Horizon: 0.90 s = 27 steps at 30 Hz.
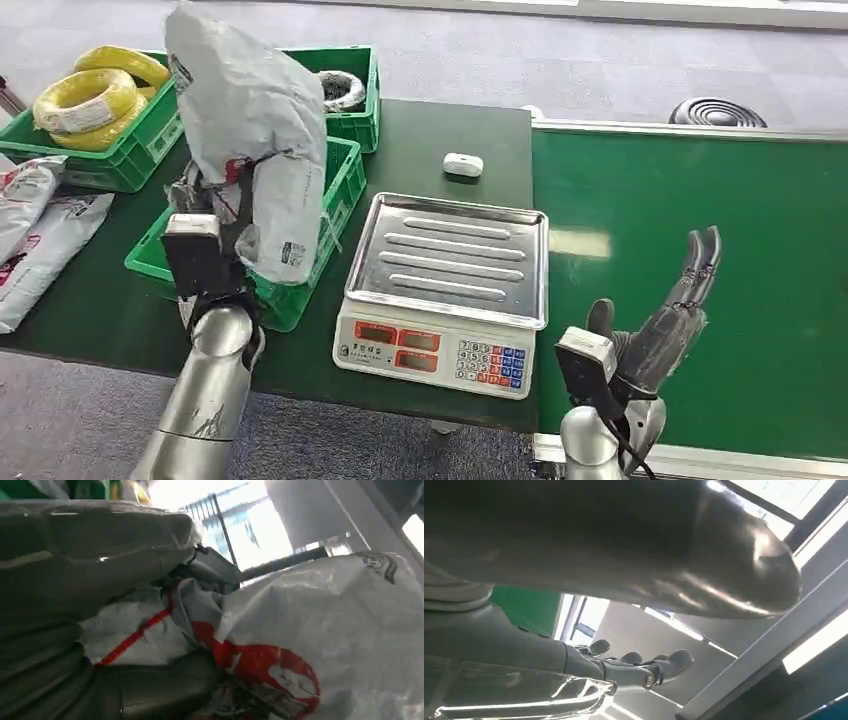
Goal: Moved the parcel from conveyor to table for the left to box.
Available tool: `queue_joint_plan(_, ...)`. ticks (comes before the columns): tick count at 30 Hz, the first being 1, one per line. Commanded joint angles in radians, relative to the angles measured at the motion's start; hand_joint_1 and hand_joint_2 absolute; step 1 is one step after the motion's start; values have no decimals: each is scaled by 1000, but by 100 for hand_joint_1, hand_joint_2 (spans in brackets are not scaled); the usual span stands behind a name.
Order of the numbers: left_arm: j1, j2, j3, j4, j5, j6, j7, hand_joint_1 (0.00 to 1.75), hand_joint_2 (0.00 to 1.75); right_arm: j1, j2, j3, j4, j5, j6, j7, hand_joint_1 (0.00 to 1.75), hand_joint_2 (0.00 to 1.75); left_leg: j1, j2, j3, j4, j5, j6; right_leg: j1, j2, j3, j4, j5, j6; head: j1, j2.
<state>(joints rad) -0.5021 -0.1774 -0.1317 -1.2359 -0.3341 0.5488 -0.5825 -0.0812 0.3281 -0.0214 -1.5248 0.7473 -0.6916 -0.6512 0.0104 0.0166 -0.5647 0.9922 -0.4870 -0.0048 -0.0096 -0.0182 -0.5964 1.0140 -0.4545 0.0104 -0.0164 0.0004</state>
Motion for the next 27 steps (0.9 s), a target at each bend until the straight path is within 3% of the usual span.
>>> queue_joint_plan(1,-265,47,130,506,-37,136,-17,152,175,-56,14,7,124,-5,-7,-1,0,0,0,-1,1,-2,2,0,0,2,2,-2,2,-1,0,0)
queue_joint_plan(6,-349,63,180,627,-94,149,4,150,175,-74,14,17,157,-11,-7,-6,0,0,1,0,2,-2,2,-1,1,2,2,-2,2,-2,0,0)
queue_joint_plan(10,-373,36,292,651,-318,149,69,147,175,-77,19,17,160,-7,-7,-6,0,0,1,1,1,-1,1,-1,1,3,1,-1,1,-1,0,0)
queue_joint_plan(12,-390,30,320,700,-429,149,109,134,175,-73,21,16,154,-6,-7,-5,0,0,0,1,1,-1,1,-1,0,3,1,0,1,-1,0,0)
queue_joint_plan(13,-396,28,324,724,-435,149,107,112,175,-72,21,18,152,-7,-7,-5,0,0,1,0,0,0,1,-1,1,2,0,0,1,-1,0,0)
queue_joint_plan(15,-396,28,324,724,-435,149,107,112,175,-72,21,18,152,-7,-7,-5,0,0,1,-1,2,-2,2,-1,1,2,2,-2,2,-1,0,0)
queue_joint_plan(16,-387,23,330,753,-427,149,83,49,175,-71,17,20,149,-10,-7,-3,0,0,0,-1,0,0,1,-1,0,1,0,0,1,-1,0,0)
queue_joint_plan(17,-387,23,330,753,-427,149,83,49,175,-71,17,20,149,-10,-7,-3,0,0,0,-1,1,-1,2,-1,0,1,1,-1,2,-1,0,0)
queue_joint_plan(18,-376,19,340,745,-435,149,77,17,175,-70,18,19,149,-10,-7,-3,0,0,0,-1,1,-1,2,-1,0,1,1,-1,2,-1,0,0)
queue_joint_plan(19,-380,14,338,784,-425,140,77,0,175,-72,13,24,151,-10,-7,2,0,0,0,-1,1,-2,2,-1,0,2,1,-2,2,-1,0,0)
queue_joint_plan(20,-376,11,343,805,-394,123,60,0,0,-72,12,25,154,-9,-7,2,0,0,0,-1,1,-1,1,-1,0,2,1,-1,2,-1,0,0)
queue_joint_plan(27,-370,10,349,835,-323,106,5,0,0,-75,11,18,159,-10,-7,-1,0,0,0,-1,0,-1,1,-1,0,1,0,-1,1,-1,0,0)
